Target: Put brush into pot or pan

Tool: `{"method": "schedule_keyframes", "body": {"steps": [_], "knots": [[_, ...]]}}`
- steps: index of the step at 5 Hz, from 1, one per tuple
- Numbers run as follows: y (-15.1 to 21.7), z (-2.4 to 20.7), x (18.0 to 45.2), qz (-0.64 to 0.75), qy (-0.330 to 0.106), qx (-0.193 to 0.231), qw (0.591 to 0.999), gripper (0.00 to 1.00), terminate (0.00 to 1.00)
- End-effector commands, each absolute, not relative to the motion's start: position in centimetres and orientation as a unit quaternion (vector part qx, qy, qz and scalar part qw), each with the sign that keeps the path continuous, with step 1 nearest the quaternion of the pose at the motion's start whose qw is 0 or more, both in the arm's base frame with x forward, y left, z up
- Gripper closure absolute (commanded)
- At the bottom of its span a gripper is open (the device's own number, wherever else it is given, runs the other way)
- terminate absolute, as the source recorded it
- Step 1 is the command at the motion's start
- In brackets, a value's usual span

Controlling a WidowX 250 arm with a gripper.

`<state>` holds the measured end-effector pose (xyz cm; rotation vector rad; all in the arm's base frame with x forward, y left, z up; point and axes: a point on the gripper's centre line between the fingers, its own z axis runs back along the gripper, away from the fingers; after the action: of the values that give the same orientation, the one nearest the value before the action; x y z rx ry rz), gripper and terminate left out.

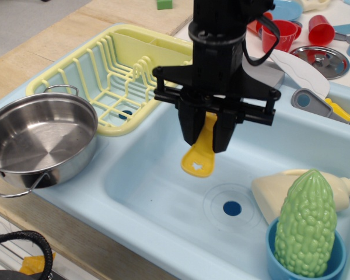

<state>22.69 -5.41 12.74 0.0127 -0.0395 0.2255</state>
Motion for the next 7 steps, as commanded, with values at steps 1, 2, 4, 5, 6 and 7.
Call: {"method": "schedule_keyframes", "body": {"steps": [1,2,4,5,6,7], "knots": [[-5.6,15.3,21.9,0.148,-0.022,0.003,0.989,1.0,0.0],[-4.9,16.4,20.6,0.176,-0.031,0.006,0.984,1.0,0.0],[-1.6,18.4,18.7,0.25,-0.019,0.012,0.968,1.0,0.0],[0.0,18.9,16.9,0.304,-0.012,0.01,0.953,1.0,0.0],[1.7,19.1,15.0,0.348,-0.001,0.011,0.937,1.0,0.0],[3.0,19.2,13.8,0.384,0.008,0.011,0.923,1.0,0.0]]}}
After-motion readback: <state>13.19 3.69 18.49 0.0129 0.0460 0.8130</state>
